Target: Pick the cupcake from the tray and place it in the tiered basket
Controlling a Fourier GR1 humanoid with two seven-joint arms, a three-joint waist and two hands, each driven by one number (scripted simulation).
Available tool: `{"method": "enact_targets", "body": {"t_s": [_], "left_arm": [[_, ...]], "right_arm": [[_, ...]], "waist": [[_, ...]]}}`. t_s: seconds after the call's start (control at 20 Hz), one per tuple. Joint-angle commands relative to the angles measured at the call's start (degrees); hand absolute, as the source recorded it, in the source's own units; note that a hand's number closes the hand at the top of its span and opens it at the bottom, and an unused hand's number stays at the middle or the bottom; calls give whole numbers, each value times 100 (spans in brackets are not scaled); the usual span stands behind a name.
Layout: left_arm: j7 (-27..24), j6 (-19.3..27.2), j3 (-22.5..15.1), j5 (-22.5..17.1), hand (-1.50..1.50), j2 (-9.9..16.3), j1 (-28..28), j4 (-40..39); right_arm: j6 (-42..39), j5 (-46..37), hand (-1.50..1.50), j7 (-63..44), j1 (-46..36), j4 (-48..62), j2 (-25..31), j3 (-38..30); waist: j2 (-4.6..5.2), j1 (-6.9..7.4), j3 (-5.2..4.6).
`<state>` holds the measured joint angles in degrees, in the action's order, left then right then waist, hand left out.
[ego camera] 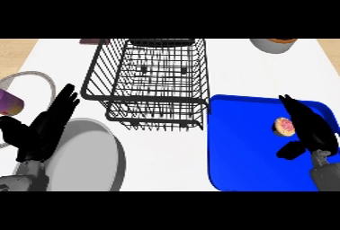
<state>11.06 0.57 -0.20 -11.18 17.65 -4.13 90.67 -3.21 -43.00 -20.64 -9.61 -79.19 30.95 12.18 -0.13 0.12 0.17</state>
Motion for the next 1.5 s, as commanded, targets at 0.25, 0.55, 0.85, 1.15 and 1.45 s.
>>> {"method": "enact_targets", "body": {"t_s": [0.25,0.55,0.85,1.15,1.45], "left_arm": [[79,-150,113,76,0,-145,-172,-330],[130,-88,74,226,0,-350,-129,-198],[-35,-184,173,352,0,-297,-162,-378],[185,-91,-15,371,0,-438,81,118],[242,-165,104,261,0,-357,189,204]], "right_arm": [[-854,-17,150,213,44,339,-226,37],[-536,-827,150,855,-208,924,-157,168],[-327,-870,150,2243,-499,1495,416,-147],[684,-1038,150,3637,-1491,2984,459,-438],[924,247,150,4083,-1511,1829,190,-1355]], "waist": [[14,-23,-18],[17,-2,-16],[35,11,-13],[49,130,-4],[-23,-40,-9]]}}
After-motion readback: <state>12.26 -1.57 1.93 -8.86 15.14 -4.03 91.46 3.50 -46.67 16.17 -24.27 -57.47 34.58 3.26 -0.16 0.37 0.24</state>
